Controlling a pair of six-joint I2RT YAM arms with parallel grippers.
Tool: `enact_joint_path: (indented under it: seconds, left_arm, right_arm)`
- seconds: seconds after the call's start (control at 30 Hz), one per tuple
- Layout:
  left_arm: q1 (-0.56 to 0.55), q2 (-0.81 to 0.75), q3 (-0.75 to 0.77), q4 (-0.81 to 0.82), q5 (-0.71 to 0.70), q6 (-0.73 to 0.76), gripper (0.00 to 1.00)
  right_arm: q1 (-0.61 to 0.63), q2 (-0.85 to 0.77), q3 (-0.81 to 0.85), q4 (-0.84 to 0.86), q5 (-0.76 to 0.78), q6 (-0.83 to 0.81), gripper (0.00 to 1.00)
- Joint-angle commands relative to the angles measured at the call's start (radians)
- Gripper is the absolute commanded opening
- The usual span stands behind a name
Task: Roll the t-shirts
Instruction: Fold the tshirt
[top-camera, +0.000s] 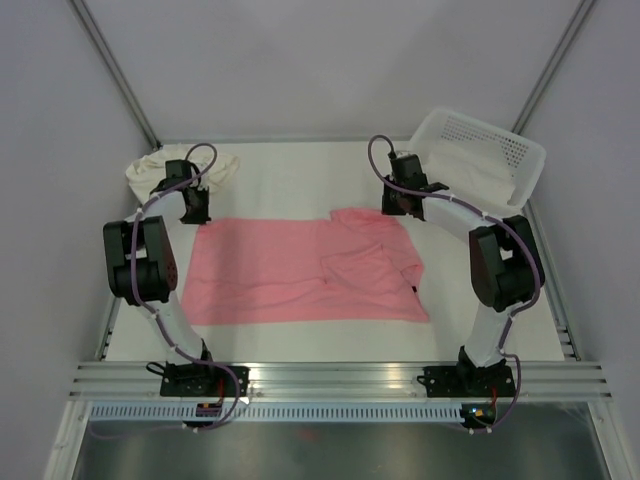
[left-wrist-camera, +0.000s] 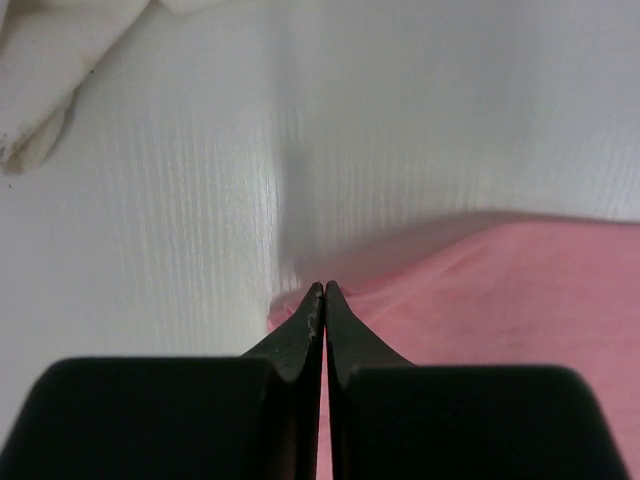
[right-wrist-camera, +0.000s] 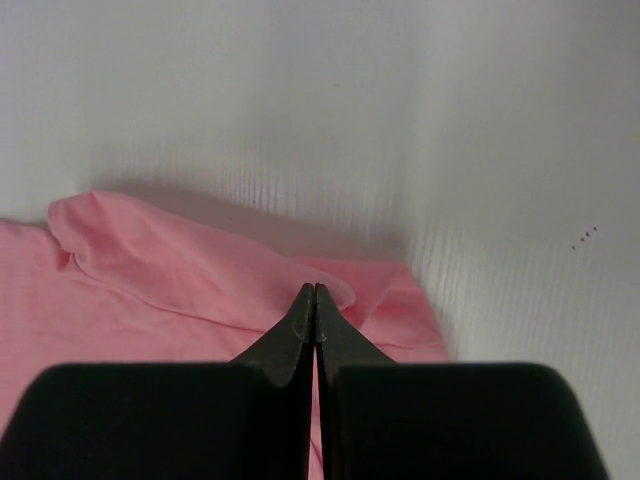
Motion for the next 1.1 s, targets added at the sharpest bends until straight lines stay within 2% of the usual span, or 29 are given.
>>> enact_joint_path:
  seconds: [0.0,0.27,0.53,1.07]
  left_arm:
    - [0.005,-0.136,-0.05,-0.004,0.062,0.054,0.02]
    - [0.008,-0.291,-0.215,-0.009,0.038,0.18,0.02]
    - [0.016,-0.406,-0.295,-0.045,0.016,0.292,0.02]
    - [0.03,-0.463,-0.417,-0.073,-0.005,0.422,0.02]
  right_arm:
    - [0.004,-0.109,-0.067,0.051,-0.01,0.019,0.0]
    - [0.01,-0.263,-0.251,0.058,0.014,0.036,0.0]
    - [0.01,-0.44,-0.367,0.014,0.073,0.045,0.0]
    - [0.05,-0.617,-0.561,-0.029,0.068,0.134,0.0]
